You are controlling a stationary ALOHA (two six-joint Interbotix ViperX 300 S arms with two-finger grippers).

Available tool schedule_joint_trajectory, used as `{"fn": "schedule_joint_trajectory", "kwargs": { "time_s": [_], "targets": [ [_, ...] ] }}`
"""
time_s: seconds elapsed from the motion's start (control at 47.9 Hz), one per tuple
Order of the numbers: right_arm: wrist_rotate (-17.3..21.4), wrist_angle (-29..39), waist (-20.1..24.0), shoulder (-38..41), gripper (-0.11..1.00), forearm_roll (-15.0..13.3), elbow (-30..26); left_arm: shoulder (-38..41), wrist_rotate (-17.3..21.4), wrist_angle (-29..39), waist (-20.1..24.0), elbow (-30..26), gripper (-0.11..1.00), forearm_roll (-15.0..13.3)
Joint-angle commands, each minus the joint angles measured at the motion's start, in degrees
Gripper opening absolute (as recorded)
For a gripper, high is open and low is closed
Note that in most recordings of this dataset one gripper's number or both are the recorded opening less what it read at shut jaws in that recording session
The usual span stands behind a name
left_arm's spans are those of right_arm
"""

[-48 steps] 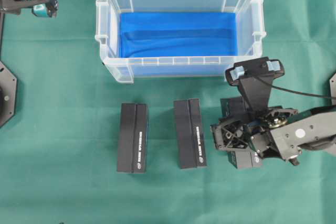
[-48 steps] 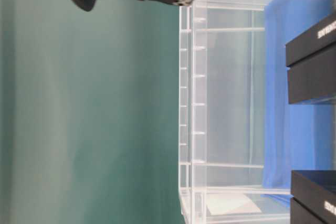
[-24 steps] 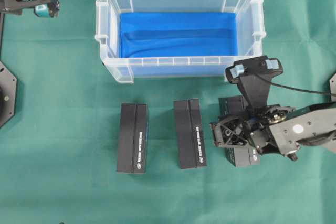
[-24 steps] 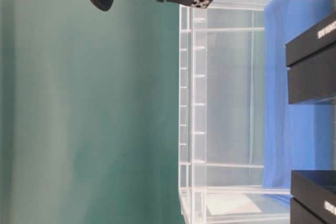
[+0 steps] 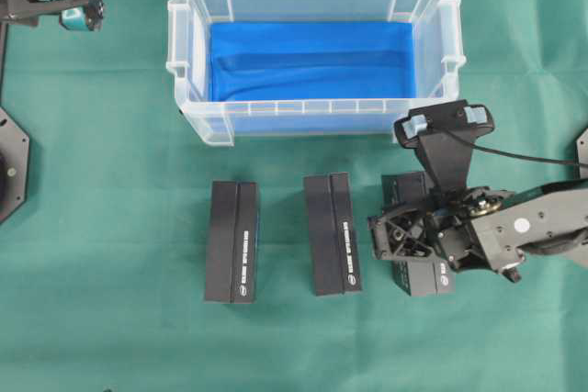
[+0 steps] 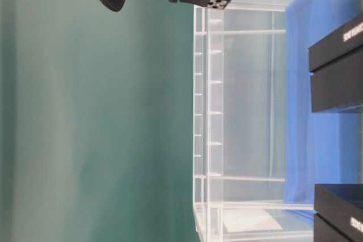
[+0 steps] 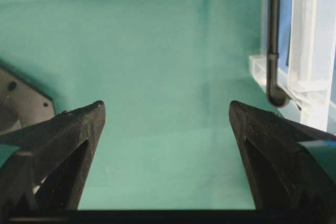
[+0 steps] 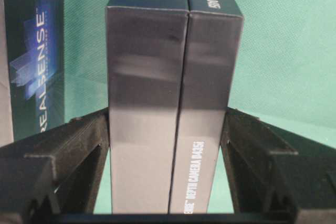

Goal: Take out the box from the case.

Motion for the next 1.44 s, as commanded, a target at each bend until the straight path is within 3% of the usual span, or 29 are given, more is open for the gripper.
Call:
{"fn": "schedule_joint_trajectory", "kwargs": {
  "time_s": [0.0, 0.104, 0.689, 1.189, 1.419],
  "targets": [
    [0.18, 0.26, 0.09, -0.97, 0.81, 0.0, -1.14, -0.26, 0.0, -0.18, -0.18, -0.7, 0.98, 0.26],
    [0.18, 1.23, 0.09, -0.97, 0.96, -0.09, -1.49, -0.26, 0.0, -0.18, -0.18, -0.7, 0.98, 0.26],
    [-0.26, 5.1, -0.44, -3.69, 0.93, 0.0, -4.13, -0.26, -0.18, -0.18, -0.18, -0.79, 0.98, 0.18],
    [-4.13, 18.63, -1.32, -7.56, 0.93, -0.26, -15.73, -0.26, -0.44, -0.18, -0.18, -0.79, 0.98, 0.18],
    [-5.89, 21.45, -1.32, -7.56, 0.93, -0.18, -21.01, -0.18, -0.62, -0.18, -0.26, -0.88, 0.98, 0.09]
  ]
}}
